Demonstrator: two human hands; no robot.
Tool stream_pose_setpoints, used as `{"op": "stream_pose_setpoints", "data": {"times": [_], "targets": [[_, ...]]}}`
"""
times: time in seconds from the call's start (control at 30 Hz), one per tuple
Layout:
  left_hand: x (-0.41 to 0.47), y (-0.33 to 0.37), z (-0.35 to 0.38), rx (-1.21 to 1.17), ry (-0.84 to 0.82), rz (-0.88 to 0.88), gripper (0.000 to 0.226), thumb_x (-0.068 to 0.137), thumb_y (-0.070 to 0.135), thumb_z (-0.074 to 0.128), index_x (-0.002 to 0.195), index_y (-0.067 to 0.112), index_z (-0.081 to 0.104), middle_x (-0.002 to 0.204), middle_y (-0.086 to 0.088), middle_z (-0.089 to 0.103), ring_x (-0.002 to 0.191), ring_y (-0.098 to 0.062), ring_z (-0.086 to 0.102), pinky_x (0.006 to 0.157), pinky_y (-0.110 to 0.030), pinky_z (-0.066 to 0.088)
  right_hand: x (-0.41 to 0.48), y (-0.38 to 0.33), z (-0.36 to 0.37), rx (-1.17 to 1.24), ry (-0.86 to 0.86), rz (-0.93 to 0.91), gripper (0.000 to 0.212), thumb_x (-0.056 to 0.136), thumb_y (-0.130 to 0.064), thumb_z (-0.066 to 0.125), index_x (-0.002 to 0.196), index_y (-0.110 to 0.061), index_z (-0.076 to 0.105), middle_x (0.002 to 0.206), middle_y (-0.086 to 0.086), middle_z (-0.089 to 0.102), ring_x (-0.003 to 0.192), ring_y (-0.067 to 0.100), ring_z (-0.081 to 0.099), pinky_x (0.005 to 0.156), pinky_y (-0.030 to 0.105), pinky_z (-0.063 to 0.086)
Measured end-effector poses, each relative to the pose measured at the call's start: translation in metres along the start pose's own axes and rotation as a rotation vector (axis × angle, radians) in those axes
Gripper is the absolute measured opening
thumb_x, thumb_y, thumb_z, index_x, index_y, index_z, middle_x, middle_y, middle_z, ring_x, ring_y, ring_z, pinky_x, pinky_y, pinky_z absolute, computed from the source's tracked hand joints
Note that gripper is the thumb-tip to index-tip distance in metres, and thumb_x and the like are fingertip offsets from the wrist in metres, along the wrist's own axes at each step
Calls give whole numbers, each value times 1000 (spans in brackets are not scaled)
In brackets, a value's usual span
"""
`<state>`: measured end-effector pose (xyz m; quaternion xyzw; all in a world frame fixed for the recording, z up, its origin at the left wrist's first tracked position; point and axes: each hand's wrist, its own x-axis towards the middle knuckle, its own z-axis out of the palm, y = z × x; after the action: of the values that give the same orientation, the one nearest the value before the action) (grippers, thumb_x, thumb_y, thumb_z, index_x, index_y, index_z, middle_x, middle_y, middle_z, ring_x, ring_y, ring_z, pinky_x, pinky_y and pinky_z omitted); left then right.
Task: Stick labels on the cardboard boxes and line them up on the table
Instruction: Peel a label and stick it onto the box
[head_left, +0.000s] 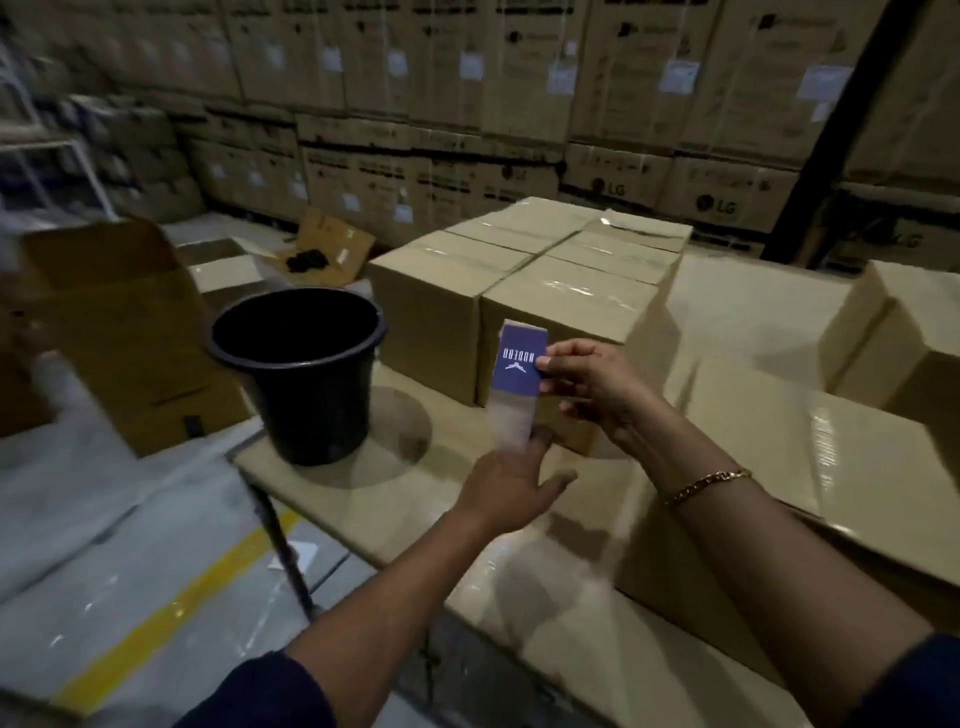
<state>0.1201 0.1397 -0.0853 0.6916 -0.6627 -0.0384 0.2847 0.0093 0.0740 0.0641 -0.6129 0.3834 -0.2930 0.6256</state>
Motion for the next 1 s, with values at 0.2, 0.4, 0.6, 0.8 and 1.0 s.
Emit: {"op": "stream_pose_setpoints", "data": {"times": [0.2,0.4,0.6,0.8,1.0], "targets": [[-38,-108,-71,-45,14,-193,32,97,50,57,126,35,55,128,17,52,106,-4,58,85,-35,53,87,-28,128,-9,-98,14,11,93,-12,70,102,-6,73,83,6,76,67,11,71,52,22,53],[-53,-140,-105,-24,18,-278,25,97,53,55,119,41,56,115,23,53,92,4,58,75,-24,52,139,-45,202,-60,-148,83,15,100,-13,61,103,-2,71,90,11,73,66,16,69,55,25,57],[-31,-155,-102,-29,-66,-174,29,99,48,53,124,35,57,125,16,57,102,-4,60,83,-32,52,128,-8,171,-357,-156,-138,13,98,-29,65,102,-18,72,96,2,78,86,16,74,62,27,57],[46,-52,-43,-196,-109,139,50,98,59,50,140,33,47,141,12,46,120,-9,54,89,-34,51,46,12,23,-431,125,-244,12,96,-33,68,105,-28,75,103,-11,75,98,3,68,83,25,55],[61,70,16,-276,-236,539,97,84,82,51,156,53,-6,168,17,-11,154,-13,13,108,-41,41,-77,45,-96,-386,627,-276,10,98,-22,67,95,-22,76,92,-6,76,93,13,70,84,33,58]]}}
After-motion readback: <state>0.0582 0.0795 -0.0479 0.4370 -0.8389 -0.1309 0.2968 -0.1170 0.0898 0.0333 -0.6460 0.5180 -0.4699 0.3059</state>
